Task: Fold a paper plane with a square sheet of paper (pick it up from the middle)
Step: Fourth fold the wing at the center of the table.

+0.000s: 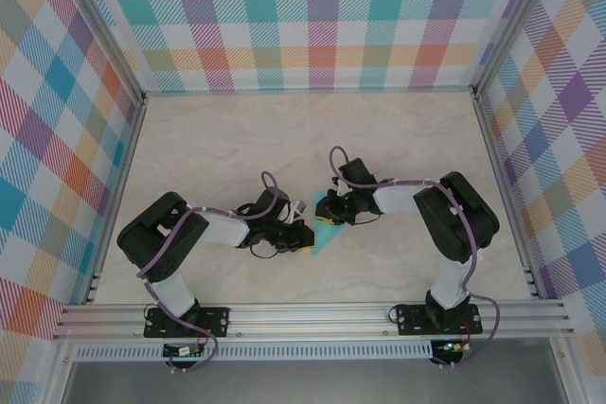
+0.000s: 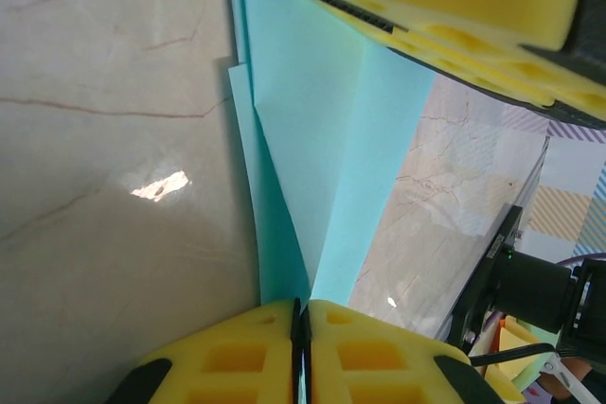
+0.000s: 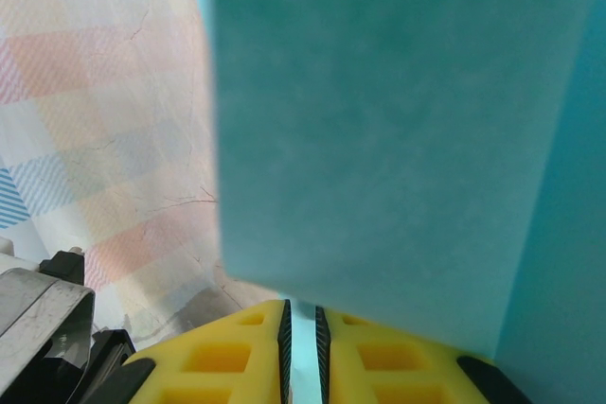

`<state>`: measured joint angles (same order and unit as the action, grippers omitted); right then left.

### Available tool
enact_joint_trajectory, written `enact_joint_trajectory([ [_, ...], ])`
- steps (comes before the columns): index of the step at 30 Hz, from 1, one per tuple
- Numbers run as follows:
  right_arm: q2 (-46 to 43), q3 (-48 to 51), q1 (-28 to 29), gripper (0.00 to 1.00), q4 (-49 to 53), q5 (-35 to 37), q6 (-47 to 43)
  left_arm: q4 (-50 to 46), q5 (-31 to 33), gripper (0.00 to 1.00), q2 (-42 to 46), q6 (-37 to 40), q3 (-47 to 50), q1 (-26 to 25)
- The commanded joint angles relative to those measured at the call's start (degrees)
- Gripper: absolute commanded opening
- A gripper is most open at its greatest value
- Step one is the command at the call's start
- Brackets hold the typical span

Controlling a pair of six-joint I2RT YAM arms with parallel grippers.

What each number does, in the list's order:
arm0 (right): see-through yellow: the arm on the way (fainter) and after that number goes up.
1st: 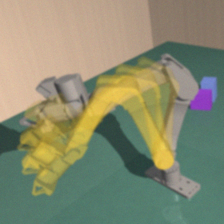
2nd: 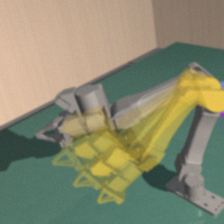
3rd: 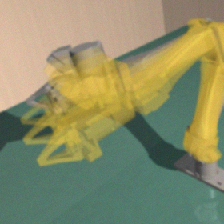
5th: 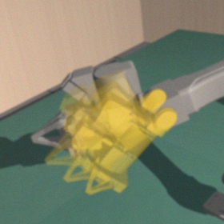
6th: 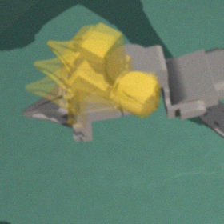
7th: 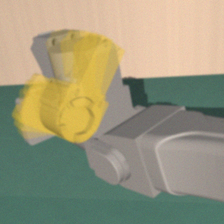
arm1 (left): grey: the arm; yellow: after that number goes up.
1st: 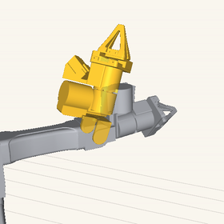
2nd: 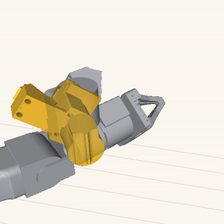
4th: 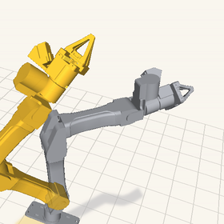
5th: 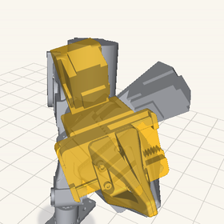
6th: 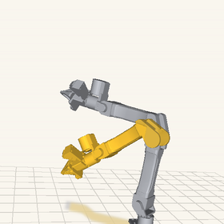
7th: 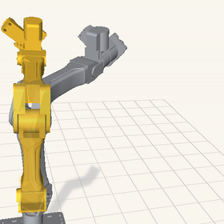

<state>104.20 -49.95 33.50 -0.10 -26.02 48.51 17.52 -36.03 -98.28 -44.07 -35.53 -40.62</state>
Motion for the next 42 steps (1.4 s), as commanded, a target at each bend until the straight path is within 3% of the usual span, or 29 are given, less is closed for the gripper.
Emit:
enact_joint_trajectory([
  [1,2.2,0.9,0.3,0.18,4.2,1.6,-1.6,-1.6,-1.5,0.12,0.8,0.5,-0.4,-0.3],
  [9,2.4,1.7,0.3,0.18,4.5,2.1,-1.8,0.6,-2.2,0.14,1.3,-0.6,-0.5,-0.3],
  [16,2.7,2.1,0.3,0.18,4.5,2.1,-2.1,2.7,-2.1,0.21,2.1,-2.0,0.7,-0.3],
  [27,2.7,1.8,0.3,0.17,5.3,2.5,-2.6,1.3,0.3,0.2,2.4,-2.7,0.9,-0.3],
  [42,4.1,1.9,0.3,0.17,5.3,2.4,-2.8,1.1,-1.6,0.03,2.0,-1.0,1.9,-0.3],
])
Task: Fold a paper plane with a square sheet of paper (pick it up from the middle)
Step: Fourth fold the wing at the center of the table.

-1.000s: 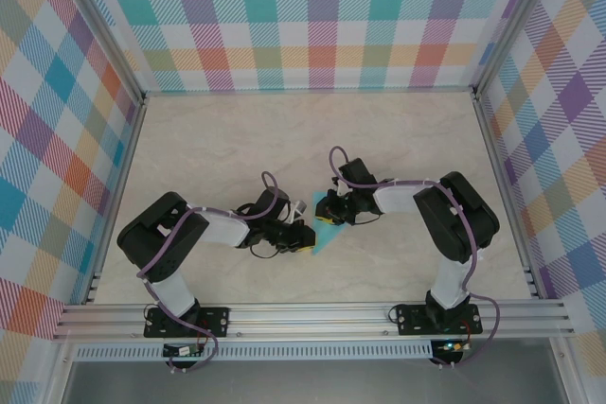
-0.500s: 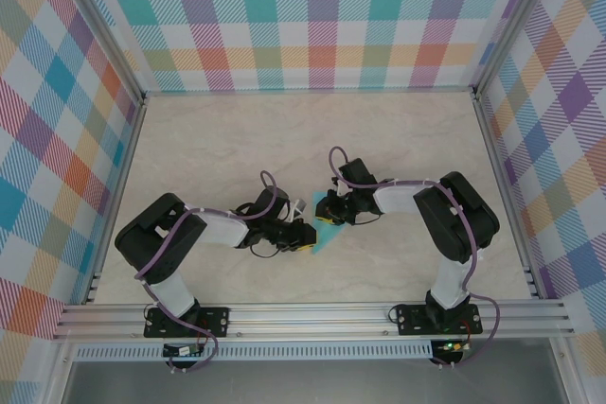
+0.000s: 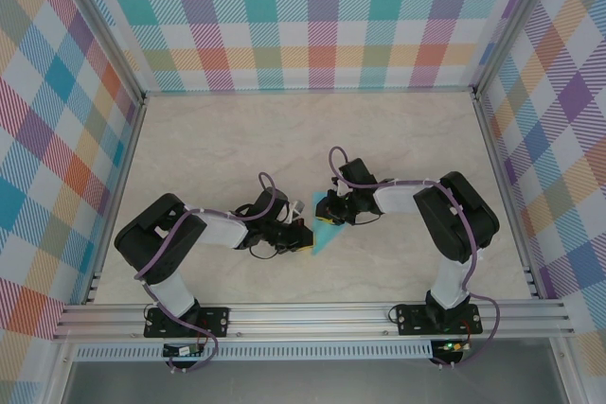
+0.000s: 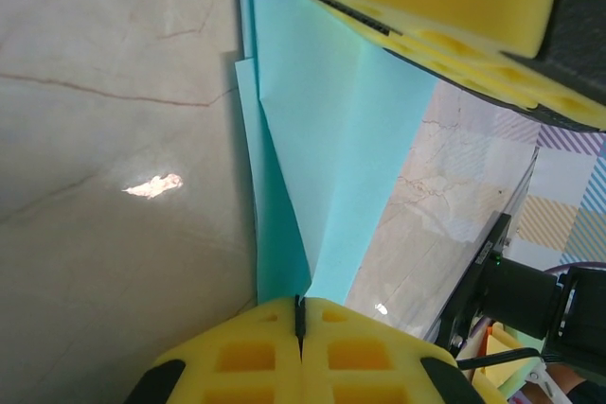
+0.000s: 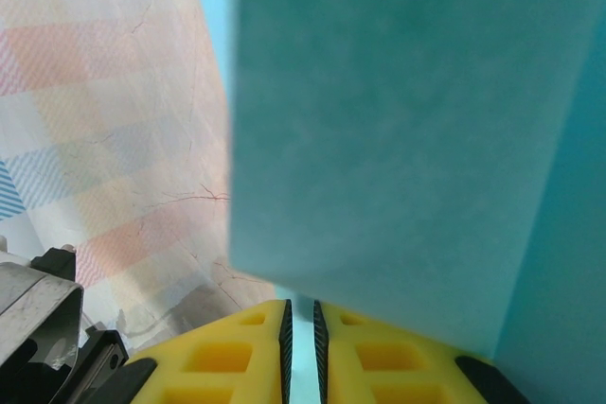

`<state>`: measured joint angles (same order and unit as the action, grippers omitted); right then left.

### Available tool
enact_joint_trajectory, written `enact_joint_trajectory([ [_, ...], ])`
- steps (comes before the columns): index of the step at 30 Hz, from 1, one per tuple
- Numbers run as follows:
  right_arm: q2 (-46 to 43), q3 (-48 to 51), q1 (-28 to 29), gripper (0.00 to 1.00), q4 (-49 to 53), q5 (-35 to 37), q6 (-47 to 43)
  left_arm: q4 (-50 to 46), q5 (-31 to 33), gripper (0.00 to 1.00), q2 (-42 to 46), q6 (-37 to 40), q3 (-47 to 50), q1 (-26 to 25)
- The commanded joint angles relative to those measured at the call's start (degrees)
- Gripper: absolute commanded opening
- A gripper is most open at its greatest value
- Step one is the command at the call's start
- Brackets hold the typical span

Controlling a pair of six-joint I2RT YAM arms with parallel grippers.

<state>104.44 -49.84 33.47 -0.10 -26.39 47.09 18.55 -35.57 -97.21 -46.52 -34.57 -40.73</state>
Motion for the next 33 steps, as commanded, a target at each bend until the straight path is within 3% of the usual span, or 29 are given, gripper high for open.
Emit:
enact_joint_trajectory([
  [1,4.2,1.9,0.3,0.17,5.4,2.9,-1.4,-0.2,-2.8,0.03,0.8,2.0,0.8,-0.2],
  [8,5.3,1.9,0.3,0.17,6.6,4.6,-1.0,-2.9,-7.2,0.06,-1.0,5.6,0.1,-0.2],
  [18,5.6,2.2,0.3,0.17,6.9,4.8,-1.3,-5.3,-8.1,0.12,0.8,6.5,-0.7,-0.2],
  [28,5.5,2.8,0.3,0.17,6.6,4.7,-1.0,-7.8,-7.3,0.0,-0.5,7.1,-1.9,-0.3],
  [33,5.7,3.4,0.3,0.17,6.3,5.0,-1.0,-13.1,-6.8,0.0,-1.7,9.4,-3.7,-1.0],
])
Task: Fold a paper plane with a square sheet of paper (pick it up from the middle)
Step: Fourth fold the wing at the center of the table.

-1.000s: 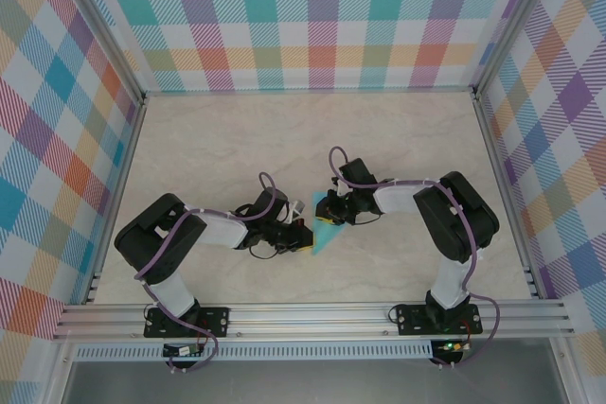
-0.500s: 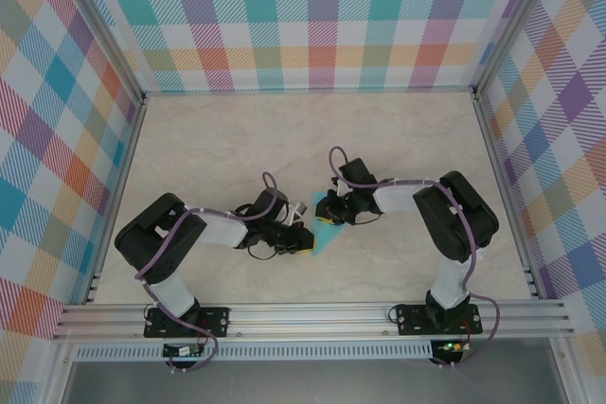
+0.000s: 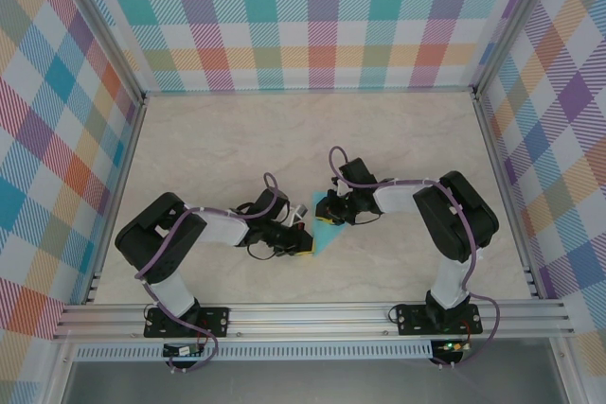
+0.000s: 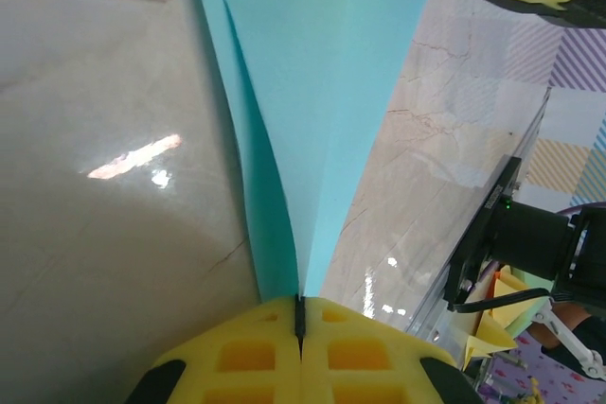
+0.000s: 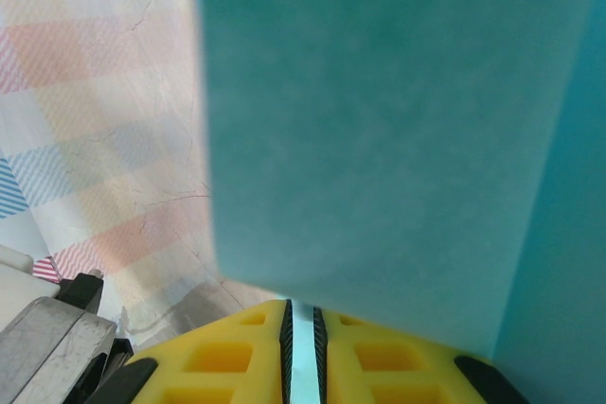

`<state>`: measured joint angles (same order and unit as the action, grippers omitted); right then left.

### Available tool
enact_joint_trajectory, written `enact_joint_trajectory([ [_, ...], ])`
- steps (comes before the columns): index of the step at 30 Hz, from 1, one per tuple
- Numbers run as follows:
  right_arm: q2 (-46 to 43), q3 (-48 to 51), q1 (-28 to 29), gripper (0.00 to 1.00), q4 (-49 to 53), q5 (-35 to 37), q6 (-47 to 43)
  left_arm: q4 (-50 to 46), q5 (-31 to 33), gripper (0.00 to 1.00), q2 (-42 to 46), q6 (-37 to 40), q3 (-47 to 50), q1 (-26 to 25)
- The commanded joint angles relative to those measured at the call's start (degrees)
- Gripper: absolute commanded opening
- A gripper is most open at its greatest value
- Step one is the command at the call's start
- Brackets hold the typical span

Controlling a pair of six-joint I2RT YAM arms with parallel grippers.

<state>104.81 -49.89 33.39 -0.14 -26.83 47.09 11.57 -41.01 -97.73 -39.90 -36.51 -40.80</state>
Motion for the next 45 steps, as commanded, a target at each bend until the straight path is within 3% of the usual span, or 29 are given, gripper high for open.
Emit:
enact_joint_trajectory([
  [1,5.3,3.4,0.4,0.17,6.3,5.5,-0.9,-8.0,-1.1,0.0,-1.2,3.6,-2.2,-1.1],
  [12,5.2,4.3,0.4,0.17,6.1,6.2,-0.4,-19.0,5.7,0.0,-1.2,5.8,-5.1,-4.0],
  [19,5.5,4.3,0.4,0.17,6.2,6.7,-0.7,-21.1,5.2,0.06,0.0,6.9,-6.3,-6.2],
  [29,5.6,4.4,0.4,0.17,6.4,6.8,-0.9,-20.0,13.8,0.16,15.1,1.1,-1.1,-6.2],
  [36,5.6,4.4,0.4,0.17,6.4,6.8,-1.0,-11.2,20.7,0.15,22.9,-7.0,2.3,-5.5],
  [45,5.6,4.4,0.4,0.17,6.4,6.6,-0.8,7.6,17.7,0.15,12.4,-15.3,0.8,-5.5],
])
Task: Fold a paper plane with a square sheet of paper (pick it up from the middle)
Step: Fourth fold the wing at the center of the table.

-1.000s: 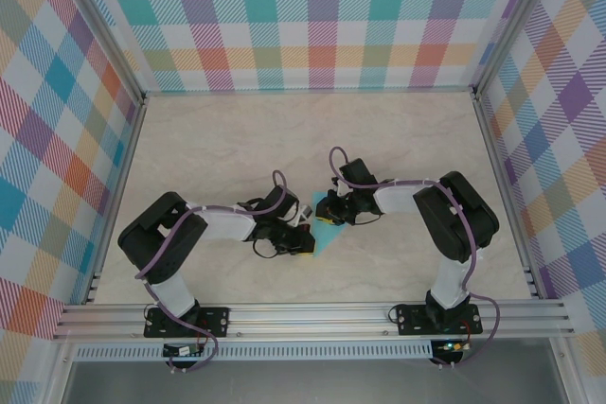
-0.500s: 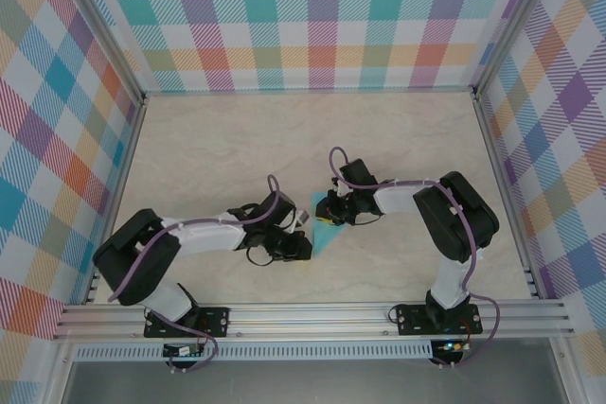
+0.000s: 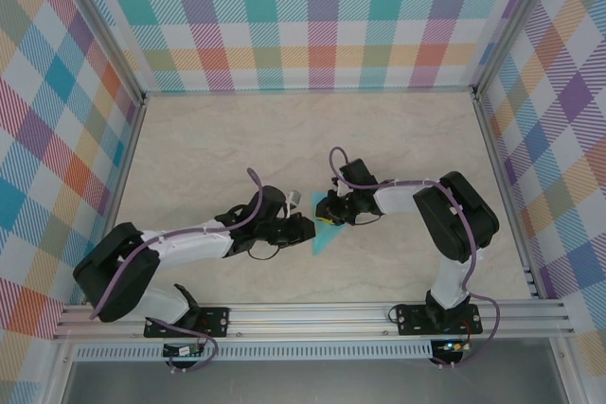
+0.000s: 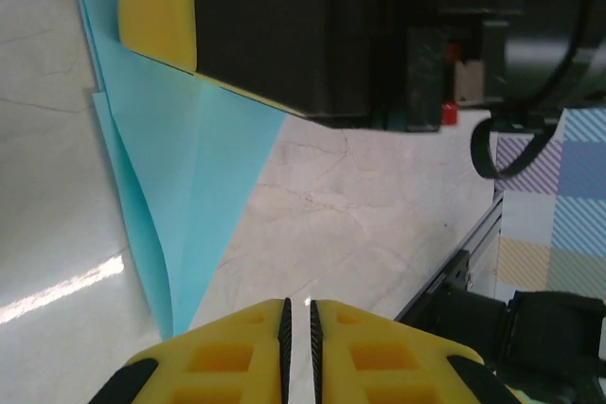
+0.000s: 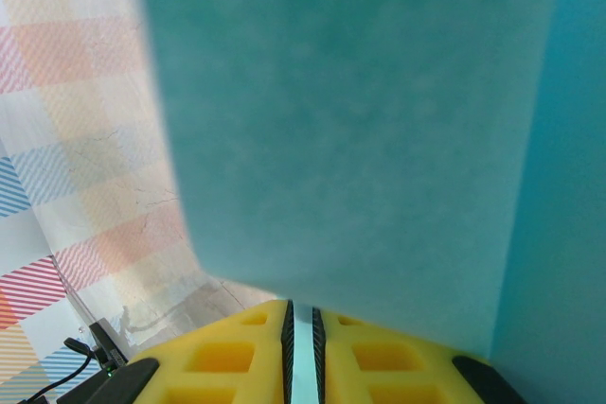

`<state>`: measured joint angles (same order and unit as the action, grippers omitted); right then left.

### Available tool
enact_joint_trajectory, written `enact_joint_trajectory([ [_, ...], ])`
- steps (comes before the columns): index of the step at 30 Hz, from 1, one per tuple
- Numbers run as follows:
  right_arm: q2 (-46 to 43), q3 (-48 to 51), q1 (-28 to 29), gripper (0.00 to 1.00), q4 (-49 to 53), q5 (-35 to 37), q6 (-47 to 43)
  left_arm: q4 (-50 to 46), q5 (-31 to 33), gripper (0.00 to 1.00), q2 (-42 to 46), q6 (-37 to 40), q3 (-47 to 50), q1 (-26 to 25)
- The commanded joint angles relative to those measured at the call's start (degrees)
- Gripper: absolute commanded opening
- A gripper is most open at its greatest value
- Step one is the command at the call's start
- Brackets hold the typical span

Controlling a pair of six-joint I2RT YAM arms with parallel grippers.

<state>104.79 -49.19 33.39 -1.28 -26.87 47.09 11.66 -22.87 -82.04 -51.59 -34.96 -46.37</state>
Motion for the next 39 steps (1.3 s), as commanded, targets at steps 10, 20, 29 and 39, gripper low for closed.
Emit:
enact_joint_trajectory([
  [10,5.9,3.7,0.4,0.17,7.4,6.4,-0.7,12.8,-1.6,0.14,-11.0,-5.2,-1.6,0.1],
  [20,6.2,3.9,0.4,0.17,7.5,6.4,-0.8,12.5,-2.3,0.15,-15.5,-4.5,-1.9,0.1],
  [29,6.2,3.9,0.4,0.17,7.8,6.5,-0.8,6.7,-5.7,0.15,-15.3,-1.2,3.0,-0.2],
  [39,6.3,3.5,0.4,0.17,8.5,6.6,-0.8,-1.6,-9.7,0.15,-12.2,4.8,3.6,-0.8],
])
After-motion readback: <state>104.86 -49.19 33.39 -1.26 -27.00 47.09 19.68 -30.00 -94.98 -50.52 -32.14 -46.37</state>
